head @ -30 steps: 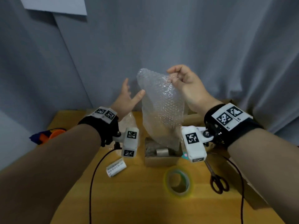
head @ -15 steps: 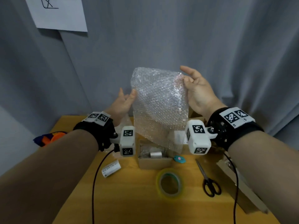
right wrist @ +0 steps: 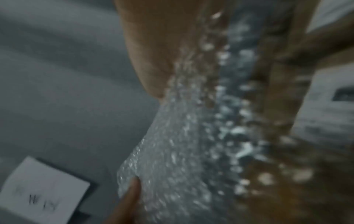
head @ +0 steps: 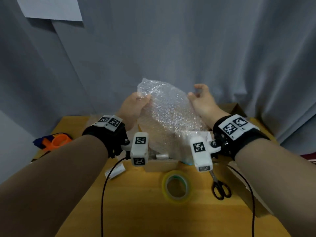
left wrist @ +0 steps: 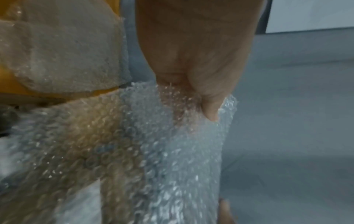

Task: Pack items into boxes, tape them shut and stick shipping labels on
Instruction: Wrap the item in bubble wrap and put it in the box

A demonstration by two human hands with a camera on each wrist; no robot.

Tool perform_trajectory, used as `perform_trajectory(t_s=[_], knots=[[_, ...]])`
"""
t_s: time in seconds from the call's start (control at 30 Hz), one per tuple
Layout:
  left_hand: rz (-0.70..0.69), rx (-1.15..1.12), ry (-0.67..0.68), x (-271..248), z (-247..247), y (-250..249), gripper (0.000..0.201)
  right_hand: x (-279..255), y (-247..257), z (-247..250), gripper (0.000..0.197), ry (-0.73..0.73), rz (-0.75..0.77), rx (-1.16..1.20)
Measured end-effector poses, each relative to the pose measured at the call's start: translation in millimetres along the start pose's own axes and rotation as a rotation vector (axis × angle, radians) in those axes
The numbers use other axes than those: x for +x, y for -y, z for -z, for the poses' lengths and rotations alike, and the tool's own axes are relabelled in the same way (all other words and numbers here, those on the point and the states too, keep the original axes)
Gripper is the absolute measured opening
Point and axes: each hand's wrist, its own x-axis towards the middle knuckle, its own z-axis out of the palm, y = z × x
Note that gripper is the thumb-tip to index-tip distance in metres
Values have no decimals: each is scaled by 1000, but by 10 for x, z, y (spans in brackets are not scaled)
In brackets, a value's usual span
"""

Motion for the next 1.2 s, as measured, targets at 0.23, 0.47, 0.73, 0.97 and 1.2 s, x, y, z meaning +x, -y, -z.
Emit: perform_trajectory(t_s=[0.23,0.47,0.73,0.97,1.2], knots=[[-96,132,30,2,-8,-96,27,-292,176,-127,91,462,408,-581],[-105,-14,9,67,0,-132,21,-303,19,-360,43,573,342,-332],[-187,473,42,2,50,-39,24,-132,-32,-415,32,31,-13,-135],[215,371,119,34,-39,180,114,-260,99,-474,30,146,-258,479],[0,213,4,5,35,221,18,-296,-44,-382,48,181,-148,329]])
